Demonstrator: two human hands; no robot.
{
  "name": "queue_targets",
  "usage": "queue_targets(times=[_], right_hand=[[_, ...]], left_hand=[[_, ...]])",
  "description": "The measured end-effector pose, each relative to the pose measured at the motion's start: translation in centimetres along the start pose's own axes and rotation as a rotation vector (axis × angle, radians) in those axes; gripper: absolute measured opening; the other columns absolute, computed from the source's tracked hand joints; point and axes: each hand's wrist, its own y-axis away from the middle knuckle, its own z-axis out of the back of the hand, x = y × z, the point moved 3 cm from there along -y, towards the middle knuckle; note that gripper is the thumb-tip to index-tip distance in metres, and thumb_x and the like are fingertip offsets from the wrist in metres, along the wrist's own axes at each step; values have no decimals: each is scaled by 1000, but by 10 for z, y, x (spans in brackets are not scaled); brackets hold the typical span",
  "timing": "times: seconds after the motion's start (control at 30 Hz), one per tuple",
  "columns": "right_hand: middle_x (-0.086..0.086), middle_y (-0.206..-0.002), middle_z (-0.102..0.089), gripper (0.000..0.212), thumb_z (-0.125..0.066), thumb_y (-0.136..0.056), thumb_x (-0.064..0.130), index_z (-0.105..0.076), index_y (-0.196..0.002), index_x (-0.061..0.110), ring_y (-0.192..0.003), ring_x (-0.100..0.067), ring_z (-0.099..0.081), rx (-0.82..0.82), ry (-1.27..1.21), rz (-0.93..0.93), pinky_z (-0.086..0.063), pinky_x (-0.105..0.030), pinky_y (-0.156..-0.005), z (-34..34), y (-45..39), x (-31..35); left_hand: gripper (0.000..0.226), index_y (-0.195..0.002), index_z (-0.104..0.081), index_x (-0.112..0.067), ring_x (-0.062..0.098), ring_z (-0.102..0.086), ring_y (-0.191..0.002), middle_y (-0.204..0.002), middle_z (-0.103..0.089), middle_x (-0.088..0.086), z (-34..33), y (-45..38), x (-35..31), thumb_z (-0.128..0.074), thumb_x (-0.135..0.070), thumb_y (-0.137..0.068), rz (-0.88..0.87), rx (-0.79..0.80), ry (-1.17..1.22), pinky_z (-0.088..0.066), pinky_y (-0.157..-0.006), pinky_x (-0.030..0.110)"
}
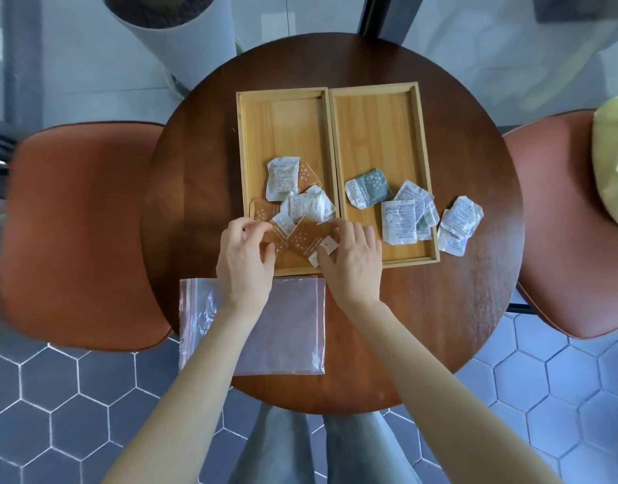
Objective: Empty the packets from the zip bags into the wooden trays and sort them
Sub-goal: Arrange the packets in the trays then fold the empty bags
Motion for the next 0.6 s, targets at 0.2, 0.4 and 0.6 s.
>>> queue_targets(times=[0.2,0.4,0.6], right_hand=[[-1,-89,-70,20,-55,-78,17,-68,-92,13,-86,-26,-61,68,174,242,-40,-32,-71,-4,9,-4],[-9,-81,-68,16,-56,-80,12,-70,-84,7,-75,-31,-62,205,-21,255,-47,-34,-61,28,2,-16],[-9,-104,-68,25,-48,-90,13,-65,-108,10,-97,-29,-61,287,-92,-4,-48,-37,-75,78,-20,-79]], left_hand=[[21,-101,-68,-4,30,-61,-93,-103,-64,14,-5,5,-2,-65,-12,-82,-51,25,-34,-51,-77,37],[13,-92,-68,-6,28,-61,-87,-92,-67,12,-3,-1,-43,-61,-14,-83,-138,-3,7,-47,-73,34],[14,-91,-69,-7,27,-63,-79,-83,-70,9,-29,-10,-115,-62,-15,-82,-382,169,69,-53,-67,37]])
